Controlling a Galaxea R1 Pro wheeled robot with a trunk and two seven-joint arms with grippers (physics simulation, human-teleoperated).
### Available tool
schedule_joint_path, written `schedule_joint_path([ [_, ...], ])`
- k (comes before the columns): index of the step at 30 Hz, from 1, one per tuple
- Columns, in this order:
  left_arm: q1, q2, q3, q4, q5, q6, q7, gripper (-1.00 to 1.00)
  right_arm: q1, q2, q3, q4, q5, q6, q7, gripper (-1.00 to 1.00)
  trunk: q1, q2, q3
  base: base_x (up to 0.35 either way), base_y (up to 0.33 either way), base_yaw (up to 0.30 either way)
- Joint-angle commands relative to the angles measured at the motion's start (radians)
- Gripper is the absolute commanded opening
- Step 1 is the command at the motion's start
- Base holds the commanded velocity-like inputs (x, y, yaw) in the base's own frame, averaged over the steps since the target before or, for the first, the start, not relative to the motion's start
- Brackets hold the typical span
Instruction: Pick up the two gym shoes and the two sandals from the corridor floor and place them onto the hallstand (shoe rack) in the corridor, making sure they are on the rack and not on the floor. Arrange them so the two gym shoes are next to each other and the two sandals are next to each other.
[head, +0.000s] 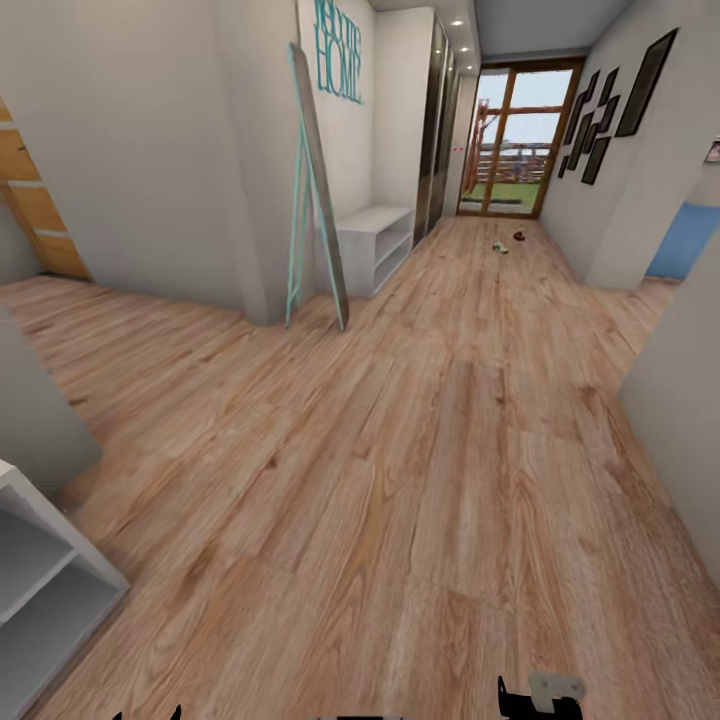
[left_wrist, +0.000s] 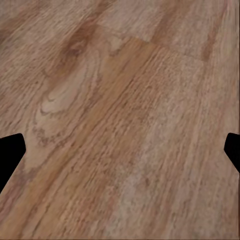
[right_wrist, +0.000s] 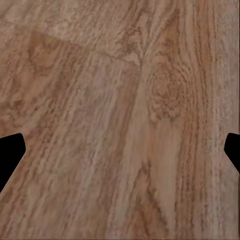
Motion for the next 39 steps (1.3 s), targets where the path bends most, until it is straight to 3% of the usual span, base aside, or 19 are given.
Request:
schedule_joint_path([
  [1, 0.0, 0.0, 0.003, 0.001, 0.009, 0.0, -0.01, 1.0, -0.001, 0.0, 0.009, 0.001, -0.008, -0.003, -0.002, 1.0, 0.0, 0.0, -0.001, 0.337, 0.0, -0.266],
  [32, 0.0, 0.0, 0.004, 0.001, 0.011, 0.0, -0.01, 1.0, -0.001, 0.015, 0.01, 0.0, -0.008, -0.003, -0.003, 1.0, 0.0, 0.0, -0.001, 0.337, 0.0, -0.266],
  [39, 0.0, 0.0, 0.004, 0.001, 0.011, 0.0, -0.01, 1.0, -0.001, 0.015, 0.01, -0.001, -0.008, -0.003, -0.002, 1.0, 0.0, 0.0, -0.001, 0.337, 0.0, -0.091],
])
